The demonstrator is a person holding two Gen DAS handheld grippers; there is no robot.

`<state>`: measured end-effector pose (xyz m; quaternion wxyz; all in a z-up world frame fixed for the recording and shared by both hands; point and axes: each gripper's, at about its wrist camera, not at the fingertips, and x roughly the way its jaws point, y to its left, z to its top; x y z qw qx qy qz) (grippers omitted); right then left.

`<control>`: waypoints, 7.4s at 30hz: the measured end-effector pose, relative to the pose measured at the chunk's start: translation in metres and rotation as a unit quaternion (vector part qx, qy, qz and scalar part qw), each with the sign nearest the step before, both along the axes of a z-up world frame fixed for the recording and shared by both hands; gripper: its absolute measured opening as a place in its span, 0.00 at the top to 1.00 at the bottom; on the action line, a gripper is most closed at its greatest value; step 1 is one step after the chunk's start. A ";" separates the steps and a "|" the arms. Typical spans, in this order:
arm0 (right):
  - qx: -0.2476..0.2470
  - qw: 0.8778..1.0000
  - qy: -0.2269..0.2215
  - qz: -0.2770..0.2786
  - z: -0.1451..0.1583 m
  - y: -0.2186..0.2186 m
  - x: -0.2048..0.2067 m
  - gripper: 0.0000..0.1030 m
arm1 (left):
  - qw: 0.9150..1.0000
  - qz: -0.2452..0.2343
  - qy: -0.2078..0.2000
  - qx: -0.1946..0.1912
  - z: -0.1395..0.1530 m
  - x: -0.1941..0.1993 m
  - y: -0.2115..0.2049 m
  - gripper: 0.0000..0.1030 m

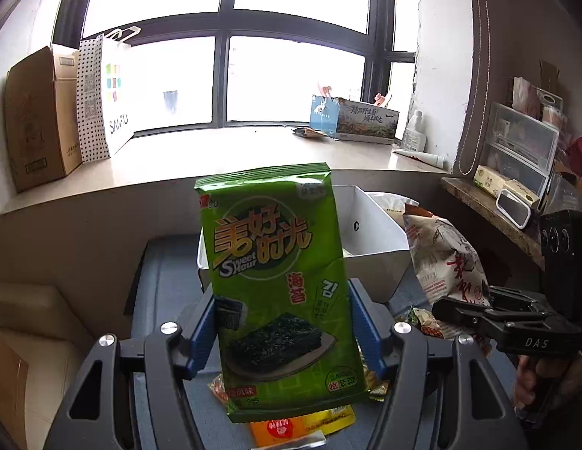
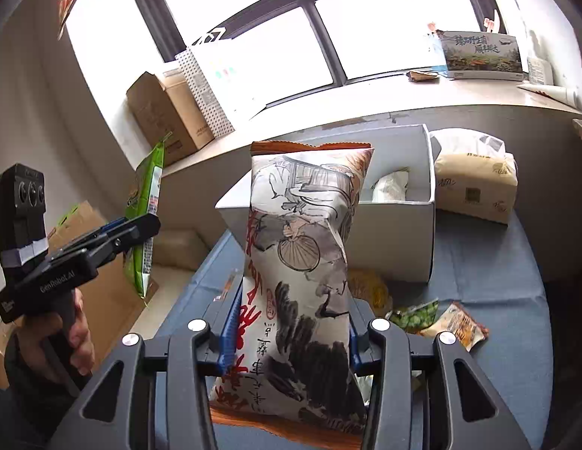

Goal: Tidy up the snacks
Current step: 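Grasp the white illustrated packet with the right gripper while the left carries the seaweed pack to the box, then release both packets into the white box and withdraw both grippers, then grasp the yellow-green chip bag with the right gripper while the left grasps the orange cake packet, then lower both packets into the white box and open both grippers, then grasp the patterned chip bag with the right gripper while the left grasps the yellow pouch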

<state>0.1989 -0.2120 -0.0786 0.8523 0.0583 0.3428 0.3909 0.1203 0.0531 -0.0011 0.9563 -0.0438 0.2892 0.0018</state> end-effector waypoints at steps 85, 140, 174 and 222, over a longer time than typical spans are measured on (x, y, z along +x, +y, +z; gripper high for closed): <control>-0.163 0.985 -0.040 0.049 -0.069 0.087 -0.007 0.00 | 0.996 0.030 -0.008 -0.080 -0.038 -0.144 -0.011 0.00; 0.017 0.994 -0.103 -0.028 0.031 -0.007 -0.027 0.67 | 0.995 0.004 -0.008 -0.104 -0.027 -0.006 0.021 0.43; -0.013 0.987 -0.107 -0.119 0.073 0.021 0.080 0.00 | 0.998 0.013 -0.031 -0.062 0.025 0.069 0.024 0.00; -0.033 0.992 0.054 -0.108 -0.078 -0.079 0.011 0.00 | 0.998 -0.025 -0.009 -0.056 -0.044 -0.112 -0.051 0.00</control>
